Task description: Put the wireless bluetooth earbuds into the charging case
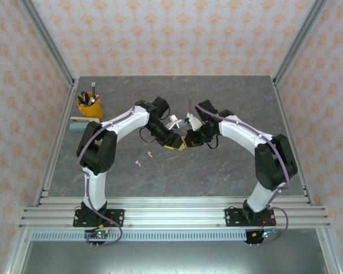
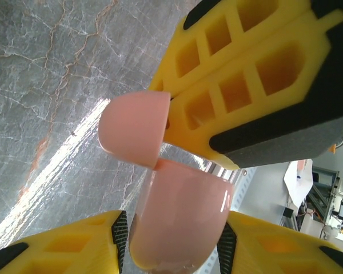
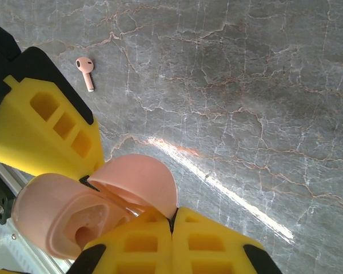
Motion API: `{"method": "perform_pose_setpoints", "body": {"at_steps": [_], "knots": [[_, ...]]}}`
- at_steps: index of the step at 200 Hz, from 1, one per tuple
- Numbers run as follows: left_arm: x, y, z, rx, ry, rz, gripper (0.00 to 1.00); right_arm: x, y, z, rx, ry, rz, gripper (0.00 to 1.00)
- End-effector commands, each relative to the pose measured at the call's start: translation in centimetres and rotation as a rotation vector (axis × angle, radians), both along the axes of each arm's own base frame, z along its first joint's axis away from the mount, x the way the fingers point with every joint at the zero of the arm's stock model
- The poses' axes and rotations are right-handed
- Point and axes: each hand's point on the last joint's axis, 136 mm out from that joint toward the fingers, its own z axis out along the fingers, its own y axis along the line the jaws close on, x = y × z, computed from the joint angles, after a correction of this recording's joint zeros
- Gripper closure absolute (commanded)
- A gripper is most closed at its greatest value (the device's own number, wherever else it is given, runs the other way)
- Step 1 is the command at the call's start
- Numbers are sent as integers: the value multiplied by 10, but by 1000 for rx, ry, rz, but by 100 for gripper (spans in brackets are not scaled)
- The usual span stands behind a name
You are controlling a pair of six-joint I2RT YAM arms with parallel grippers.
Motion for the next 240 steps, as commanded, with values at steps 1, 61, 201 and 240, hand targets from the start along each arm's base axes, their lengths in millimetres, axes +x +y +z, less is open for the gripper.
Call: {"method": "perform_pose_setpoints", "body": {"at_steps": [1,61,201,240], "knots": [[2,-5,9,-34,-6,-24,53,-1,4,15,34,-44,37,100],[10,-9,13,-41,-23,-22,56,-6,2,12,26,-35,47,100],[16,-11,13,-50,-47,1,90,18,-10,47,24,-136,-54,84],[28,-7,13,-38,-96,60,100,29,-37,87,102,-190,-205,50]]}}
